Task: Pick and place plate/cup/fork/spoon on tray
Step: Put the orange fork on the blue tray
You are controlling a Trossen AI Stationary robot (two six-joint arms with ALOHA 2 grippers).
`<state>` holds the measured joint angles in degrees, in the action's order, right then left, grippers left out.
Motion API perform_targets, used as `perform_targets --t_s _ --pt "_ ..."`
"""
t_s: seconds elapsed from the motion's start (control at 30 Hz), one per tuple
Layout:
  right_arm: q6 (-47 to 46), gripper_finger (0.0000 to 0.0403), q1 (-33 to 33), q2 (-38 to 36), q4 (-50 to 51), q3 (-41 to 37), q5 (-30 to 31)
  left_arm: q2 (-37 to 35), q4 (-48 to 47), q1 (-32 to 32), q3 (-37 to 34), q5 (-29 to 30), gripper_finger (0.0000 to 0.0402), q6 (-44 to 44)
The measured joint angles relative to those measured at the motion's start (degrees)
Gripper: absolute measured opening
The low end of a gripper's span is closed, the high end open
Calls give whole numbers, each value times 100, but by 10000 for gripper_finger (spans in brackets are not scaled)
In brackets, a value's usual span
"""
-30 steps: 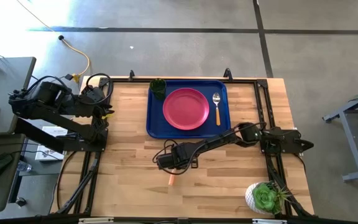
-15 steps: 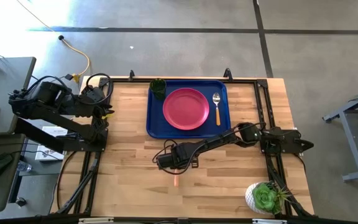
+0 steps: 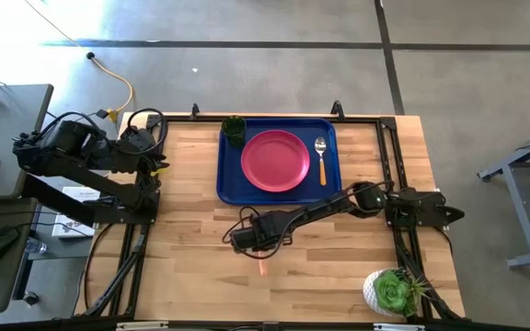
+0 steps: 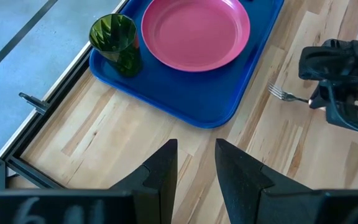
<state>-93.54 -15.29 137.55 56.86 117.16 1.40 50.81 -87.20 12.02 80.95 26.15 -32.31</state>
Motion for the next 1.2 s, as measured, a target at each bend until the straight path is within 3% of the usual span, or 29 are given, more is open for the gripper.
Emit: perform_targets --t_s 0.33,0.63,1.2 --pt "970 15 2 -6 662 704 575 1 0 0 0 0 99 1" --pt "2159 16 168 -30 2025 1796 1676 6 2 -1 0 0 99 1" --pt "3915 16 755 -987 3309 1539 3465 6 6 1 0 130 99 3"
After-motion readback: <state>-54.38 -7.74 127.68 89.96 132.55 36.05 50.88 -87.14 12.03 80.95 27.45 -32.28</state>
